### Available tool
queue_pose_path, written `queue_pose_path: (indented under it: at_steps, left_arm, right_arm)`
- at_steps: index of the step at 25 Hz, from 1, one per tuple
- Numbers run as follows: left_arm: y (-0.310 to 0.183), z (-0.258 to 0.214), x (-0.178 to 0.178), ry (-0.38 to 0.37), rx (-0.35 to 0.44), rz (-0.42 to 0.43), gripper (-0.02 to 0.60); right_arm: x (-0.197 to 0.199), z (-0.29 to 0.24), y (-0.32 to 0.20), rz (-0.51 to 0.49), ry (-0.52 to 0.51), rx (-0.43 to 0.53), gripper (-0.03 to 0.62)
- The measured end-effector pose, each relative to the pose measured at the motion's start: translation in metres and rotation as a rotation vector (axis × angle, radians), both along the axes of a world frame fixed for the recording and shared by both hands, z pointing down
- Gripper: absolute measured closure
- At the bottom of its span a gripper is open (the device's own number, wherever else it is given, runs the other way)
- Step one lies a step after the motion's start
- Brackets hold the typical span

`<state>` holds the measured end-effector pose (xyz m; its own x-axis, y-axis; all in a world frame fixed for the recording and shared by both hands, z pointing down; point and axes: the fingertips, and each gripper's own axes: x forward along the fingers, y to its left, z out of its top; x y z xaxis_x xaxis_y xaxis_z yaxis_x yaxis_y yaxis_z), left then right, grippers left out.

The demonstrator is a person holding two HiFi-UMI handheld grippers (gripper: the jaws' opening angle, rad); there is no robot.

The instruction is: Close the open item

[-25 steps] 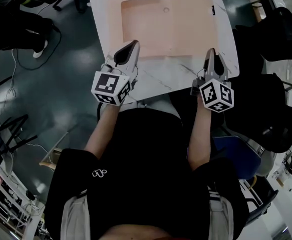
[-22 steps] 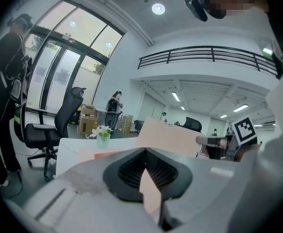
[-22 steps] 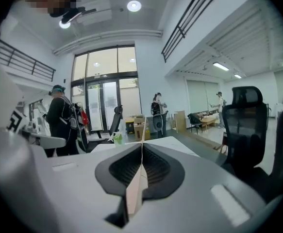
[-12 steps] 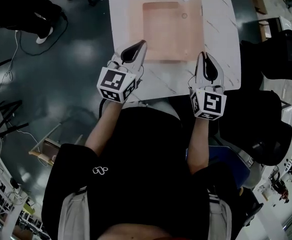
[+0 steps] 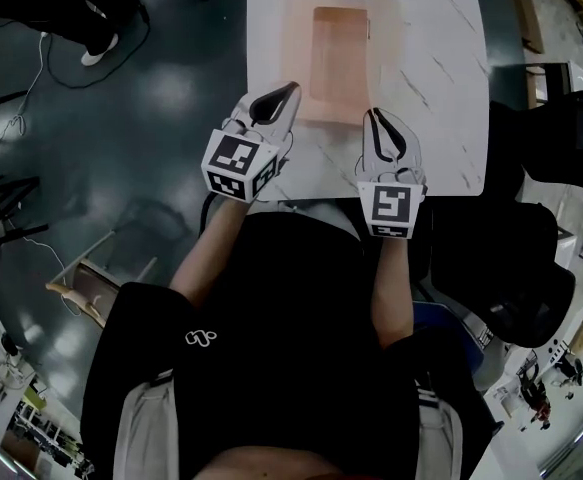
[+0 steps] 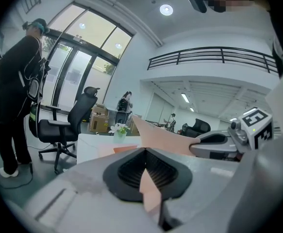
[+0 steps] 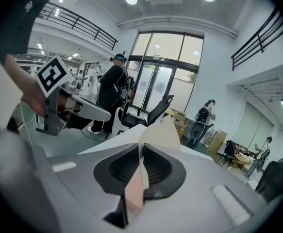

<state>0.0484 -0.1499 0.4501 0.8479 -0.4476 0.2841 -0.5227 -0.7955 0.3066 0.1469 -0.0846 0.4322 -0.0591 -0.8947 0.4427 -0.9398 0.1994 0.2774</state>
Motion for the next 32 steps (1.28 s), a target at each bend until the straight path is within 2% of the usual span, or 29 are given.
queue_pose_path:
  at_steps: [17, 32]
  left_arm:
    - [-0.002, 0.024, -0.043, -0.016, -0.058, -0.110, 0.583]
    - [-0.006, 0.045, -0.036, -0.024, -0.132, -0.136, 0.583]
  right_arm:
    - [-0.071, 0.074, -0.018, -0.270, 0.018, -0.194, 0.554]
    - [-0.100, 0.119, -0.025, -0.463, 0.010, -0.326, 0.539]
